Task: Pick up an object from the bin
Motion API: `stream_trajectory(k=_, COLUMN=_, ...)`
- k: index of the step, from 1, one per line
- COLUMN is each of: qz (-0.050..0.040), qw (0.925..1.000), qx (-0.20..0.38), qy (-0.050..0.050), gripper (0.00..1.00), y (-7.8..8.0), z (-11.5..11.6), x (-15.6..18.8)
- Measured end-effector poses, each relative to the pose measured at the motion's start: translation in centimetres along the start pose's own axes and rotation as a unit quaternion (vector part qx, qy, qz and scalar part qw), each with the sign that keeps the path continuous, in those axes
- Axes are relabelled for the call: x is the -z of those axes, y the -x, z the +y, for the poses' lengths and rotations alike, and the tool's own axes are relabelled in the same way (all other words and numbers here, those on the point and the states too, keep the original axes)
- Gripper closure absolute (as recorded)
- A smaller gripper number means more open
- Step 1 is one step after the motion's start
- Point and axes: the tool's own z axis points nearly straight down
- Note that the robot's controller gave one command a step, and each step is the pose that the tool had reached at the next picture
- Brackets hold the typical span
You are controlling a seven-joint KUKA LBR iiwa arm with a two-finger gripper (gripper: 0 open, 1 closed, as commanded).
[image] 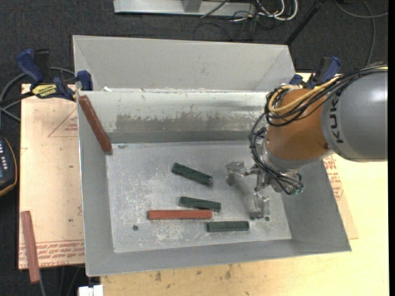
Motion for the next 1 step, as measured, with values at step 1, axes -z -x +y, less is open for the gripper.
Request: stream_trajectory(k=1, qz=-0.0060, qw=0.9990, qx=-0.044, qy=0.000, gripper=0.00, y=6.50, z=8.94, x=6.21)
